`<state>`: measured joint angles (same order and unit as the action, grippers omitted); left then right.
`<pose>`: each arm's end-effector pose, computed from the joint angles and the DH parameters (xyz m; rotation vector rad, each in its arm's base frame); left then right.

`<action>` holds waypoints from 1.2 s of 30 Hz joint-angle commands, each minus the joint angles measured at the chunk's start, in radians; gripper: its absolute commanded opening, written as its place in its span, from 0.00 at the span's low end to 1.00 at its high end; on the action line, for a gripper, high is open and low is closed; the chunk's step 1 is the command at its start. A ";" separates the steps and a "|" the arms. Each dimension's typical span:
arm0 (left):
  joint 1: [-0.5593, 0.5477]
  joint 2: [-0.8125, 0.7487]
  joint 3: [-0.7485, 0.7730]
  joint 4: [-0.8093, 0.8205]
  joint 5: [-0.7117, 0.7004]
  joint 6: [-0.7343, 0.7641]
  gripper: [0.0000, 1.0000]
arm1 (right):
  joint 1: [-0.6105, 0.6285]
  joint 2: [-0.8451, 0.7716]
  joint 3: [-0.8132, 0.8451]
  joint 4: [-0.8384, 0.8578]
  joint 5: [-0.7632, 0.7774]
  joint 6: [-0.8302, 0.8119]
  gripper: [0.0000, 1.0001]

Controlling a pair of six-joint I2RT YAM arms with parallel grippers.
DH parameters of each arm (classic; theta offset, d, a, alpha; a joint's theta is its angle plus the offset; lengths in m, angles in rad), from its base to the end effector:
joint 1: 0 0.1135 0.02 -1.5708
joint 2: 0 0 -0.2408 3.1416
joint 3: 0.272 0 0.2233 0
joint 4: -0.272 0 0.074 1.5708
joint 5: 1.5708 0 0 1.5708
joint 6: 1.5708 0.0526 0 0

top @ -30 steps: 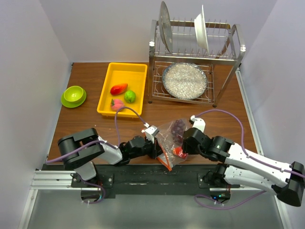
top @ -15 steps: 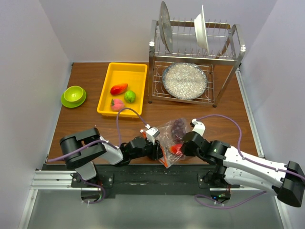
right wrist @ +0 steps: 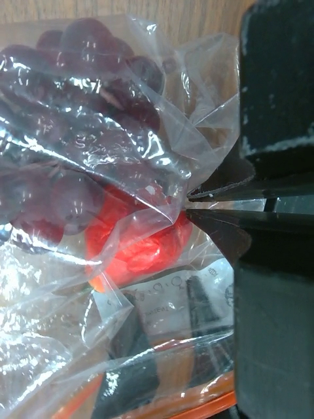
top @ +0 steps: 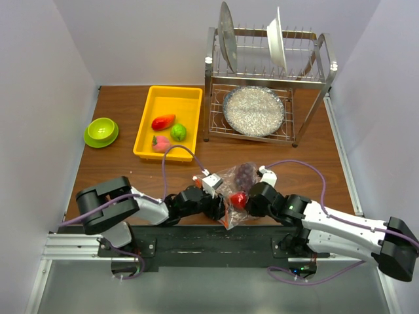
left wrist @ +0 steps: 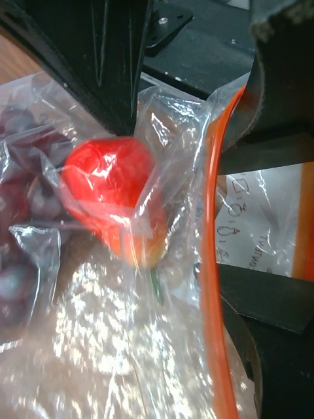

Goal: Open the zip-top bag and remove the fake food

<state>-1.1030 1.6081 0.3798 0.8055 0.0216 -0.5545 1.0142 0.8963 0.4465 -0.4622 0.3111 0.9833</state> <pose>0.1222 -0.2443 0.1197 0.6007 2.0794 -1.0474 0.1010 0.1319 0.1640 0.0949 2.4878 0.5035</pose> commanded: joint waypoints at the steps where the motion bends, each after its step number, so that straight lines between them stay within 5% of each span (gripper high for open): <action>1: -0.008 -0.088 0.004 -0.060 -0.100 0.039 0.61 | 0.001 -0.014 0.021 -0.015 0.022 -0.018 0.13; 4: -0.008 -0.129 -0.002 -0.101 -0.147 -0.011 0.57 | 0.003 -0.060 0.078 -0.111 0.071 -0.020 0.11; 11: -0.008 -0.119 -0.004 -0.101 -0.120 -0.255 0.50 | 0.003 -0.039 0.221 -0.170 0.094 -0.069 0.26; 23: -0.008 -0.082 0.001 -0.088 -0.101 -0.406 0.58 | -0.005 0.096 0.184 -0.074 0.143 -0.032 0.54; 36: -0.008 -0.155 -0.044 -0.086 -0.167 -0.608 0.63 | -0.029 0.147 0.095 0.094 0.082 0.029 0.36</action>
<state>-1.1069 1.4956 0.3454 0.6846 -0.0978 -1.0962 0.9890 1.0538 0.5674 -0.4278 0.3897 0.9768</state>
